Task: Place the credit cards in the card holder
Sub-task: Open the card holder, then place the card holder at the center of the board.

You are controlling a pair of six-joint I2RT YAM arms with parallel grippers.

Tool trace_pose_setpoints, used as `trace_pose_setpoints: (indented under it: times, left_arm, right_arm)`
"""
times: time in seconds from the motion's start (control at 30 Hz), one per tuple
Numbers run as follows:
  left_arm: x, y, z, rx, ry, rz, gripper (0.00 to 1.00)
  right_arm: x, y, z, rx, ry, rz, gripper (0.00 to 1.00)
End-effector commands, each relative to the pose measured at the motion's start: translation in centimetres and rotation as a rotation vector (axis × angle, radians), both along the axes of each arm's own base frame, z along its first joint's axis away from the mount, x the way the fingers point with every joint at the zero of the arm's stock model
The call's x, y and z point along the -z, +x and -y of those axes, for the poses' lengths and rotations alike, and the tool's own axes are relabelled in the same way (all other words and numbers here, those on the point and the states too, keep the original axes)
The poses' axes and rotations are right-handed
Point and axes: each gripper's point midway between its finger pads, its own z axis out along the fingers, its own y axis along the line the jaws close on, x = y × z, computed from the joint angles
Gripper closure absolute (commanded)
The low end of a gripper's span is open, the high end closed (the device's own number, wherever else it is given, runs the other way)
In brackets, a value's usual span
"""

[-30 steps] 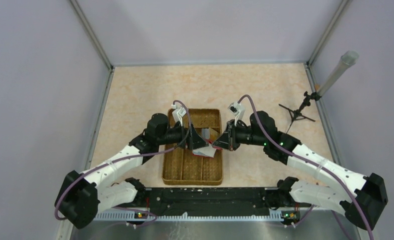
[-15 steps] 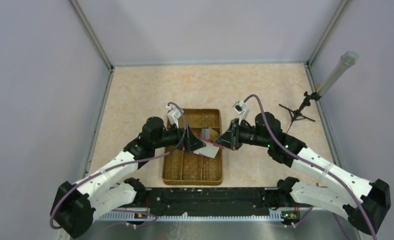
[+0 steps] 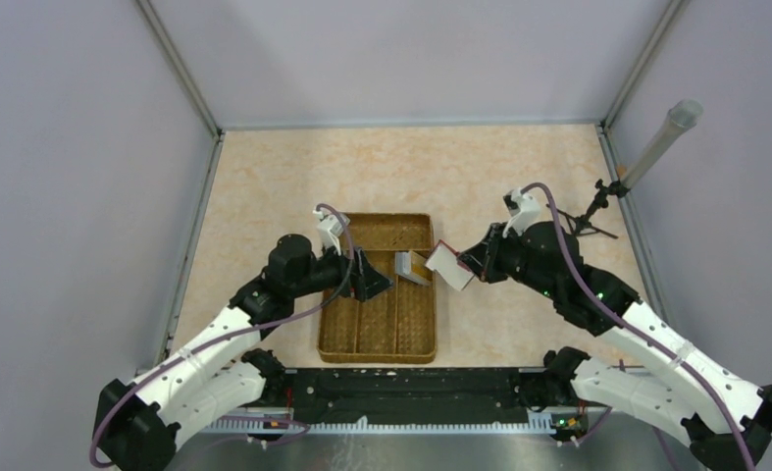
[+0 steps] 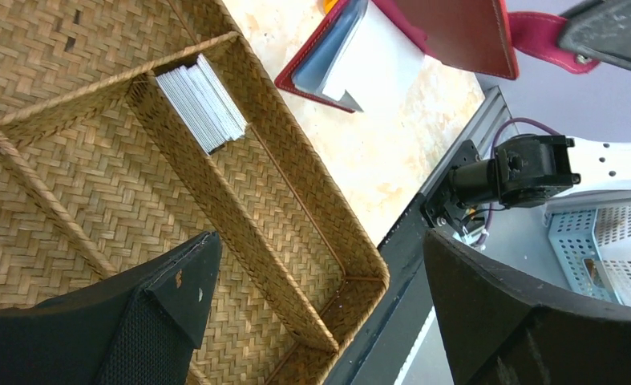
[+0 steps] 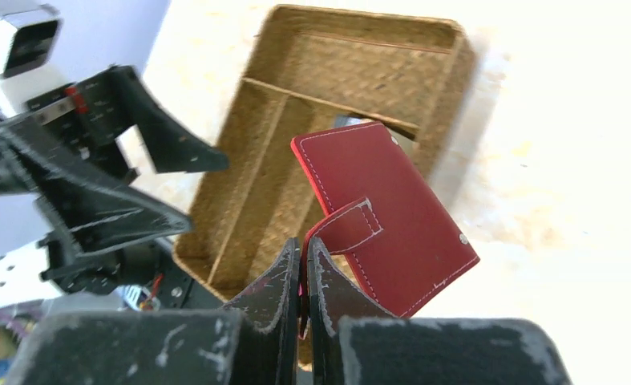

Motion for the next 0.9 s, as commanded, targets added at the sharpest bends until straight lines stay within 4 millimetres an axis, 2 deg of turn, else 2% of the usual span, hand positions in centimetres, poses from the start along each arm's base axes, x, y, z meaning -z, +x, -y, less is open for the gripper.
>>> trace_pose_setpoints:
  times: [0.0, 0.1, 0.17, 0.33, 0.43, 0.53, 0.73, 0.77, 0.8, 0.87]
  left_arm:
    - [-1.7, 0.0, 0.9, 0.049, -0.032, 0.032, 0.01]
    - [-2.0, -0.2, 1.3, 0.075, -0.044, 0.022, 0.01]
    - [-2.0, -0.2, 1.4, 0.081, -0.044, 0.015, 0.01]
    - [-2.0, 0.3, 1.3, 0.056, -0.034, 0.019, 0.01]
    - [-1.9, 0.7, 1.2, 0.04, -0.029, 0.009, 0.01]
    - [-1.4, 0.9, 1.4, 0.041, -0.022, -0.013, 0.01]
    - [-0.7, 0.9, 1.6, 0.055, 0.006, -0.035, 0.01]
    - [-0.6, 0.9, 1.5, 0.052, 0.013, -0.035, 0.01]
    - [-0.6, 0.9, 1.4, 0.052, 0.018, -0.035, 0.01]
    - [-0.5, 1.0, 1.3, 0.046, 0.027, -0.034, 0.01]
  right_arm:
    - [0.8, 1.4, 3.6, 0.195, -0.076, -0.027, 1.0]
    - [2.7, 1.8, 4.6, 0.25, -0.096, -0.075, 1.0]
    - [3.5, 1.9, 4.4, 0.245, -0.074, -0.099, 1.0]
    - [2.8, 1.4, 1.8, 0.135, 0.031, -0.112, 1.0]
    - [2.5, 1.5, 1.7, 0.141, 0.03, -0.121, 1.0]
    - [4.8, 2.6, 3.6, 0.224, -0.054, -0.166, 1.0]
    - [12.0, 4.9, 9.3, 0.425, -0.229, -0.3, 1.0]
    - [12.7, 5.1, 10.1, 0.457, -0.26, -0.307, 0.97]
    - [13.2, 5.3, 10.8, 0.486, -0.291, -0.309, 0.88]
    - [13.6, 5.6, 12.2, 0.544, -0.35, -0.298, 0.53]
